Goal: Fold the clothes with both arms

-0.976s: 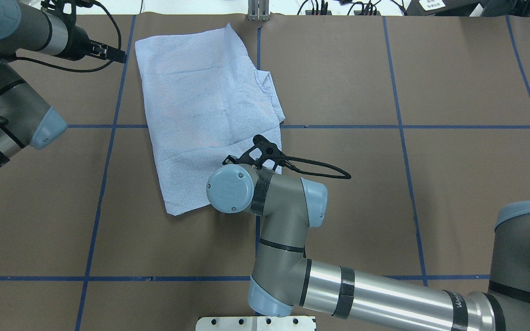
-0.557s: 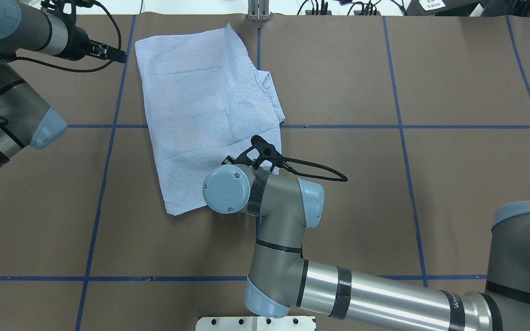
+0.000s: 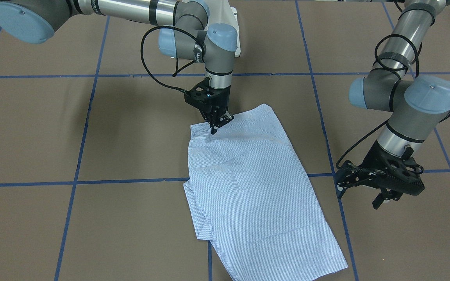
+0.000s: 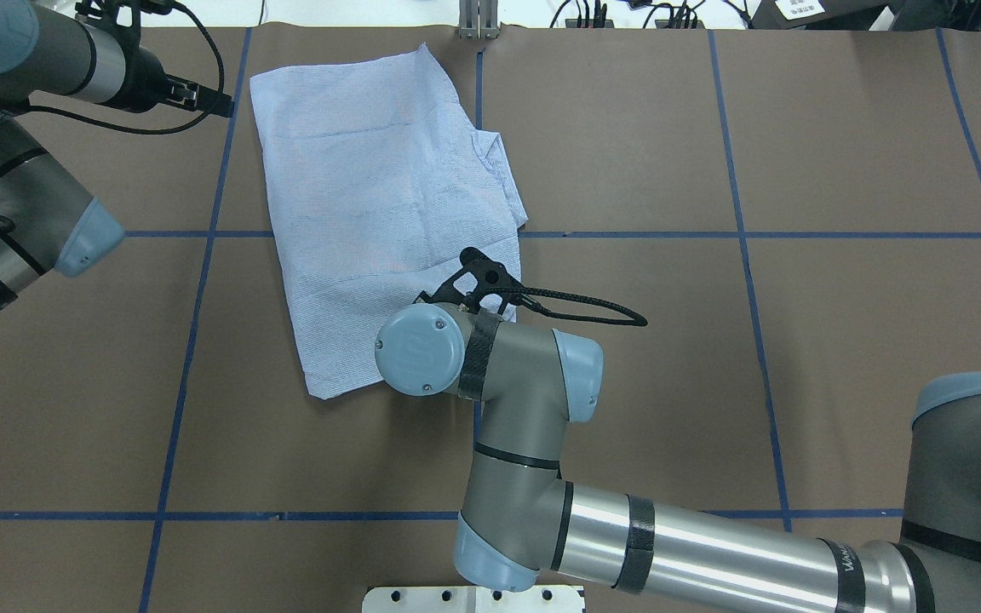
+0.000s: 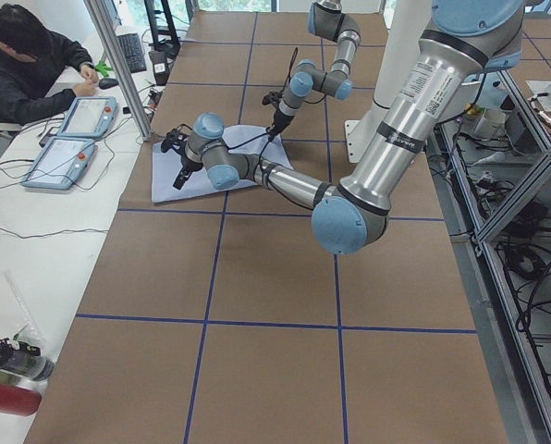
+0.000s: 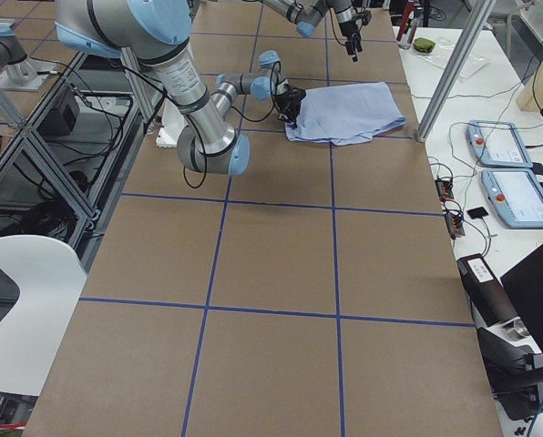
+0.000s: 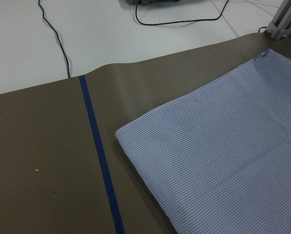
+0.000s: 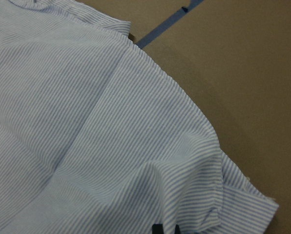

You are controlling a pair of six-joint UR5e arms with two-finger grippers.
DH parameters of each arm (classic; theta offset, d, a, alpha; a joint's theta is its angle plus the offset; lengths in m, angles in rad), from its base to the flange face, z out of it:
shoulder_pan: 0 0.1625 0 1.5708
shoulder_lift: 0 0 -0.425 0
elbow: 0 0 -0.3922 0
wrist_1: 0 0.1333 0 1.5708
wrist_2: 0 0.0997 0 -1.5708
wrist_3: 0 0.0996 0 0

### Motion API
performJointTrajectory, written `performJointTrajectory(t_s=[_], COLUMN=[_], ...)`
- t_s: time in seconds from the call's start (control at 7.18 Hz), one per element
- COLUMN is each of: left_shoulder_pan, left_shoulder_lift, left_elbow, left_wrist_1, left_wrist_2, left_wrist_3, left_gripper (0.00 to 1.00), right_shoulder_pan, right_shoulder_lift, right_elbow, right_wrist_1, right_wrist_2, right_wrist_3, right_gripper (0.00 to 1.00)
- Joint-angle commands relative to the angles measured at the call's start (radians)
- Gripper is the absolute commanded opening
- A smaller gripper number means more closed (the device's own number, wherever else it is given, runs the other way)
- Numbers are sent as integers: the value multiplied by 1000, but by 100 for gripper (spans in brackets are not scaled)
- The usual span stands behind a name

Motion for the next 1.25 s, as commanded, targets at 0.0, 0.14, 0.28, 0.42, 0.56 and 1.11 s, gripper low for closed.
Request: performJointTrajectory(t_s=[0.0,0.14,0.28,0.42,0.56,1.11], left_shoulder_pan=[1,1,1,1,1,1], left_shoulder_lift=[0,0,6,6,6,6], left_elbow=[0,-1,-2,-3,-3,-3], left_wrist_1=[0,0,0,0,0,0], left_wrist_2=[0,0,0,0,0,0], left_wrist_3=[-2,-2,-2,-2,-2,-2], left_gripper=[100,100,100,100,100,100], right_shoulder_pan=[17,19,19,19,19,2], right_shoulder_lift=[-11,-53,-63,-90,-102,-104], right_elbow=[77,120,129,131,125,106], right_wrist_1=[-95,-112,-113,-93,-38,-7], right_wrist_2=[6,8,6,3,0,-1], right_wrist_3=[-116,-151,-153,-147,-139,-78], right_gripper=[100,100,100,100,99,93])
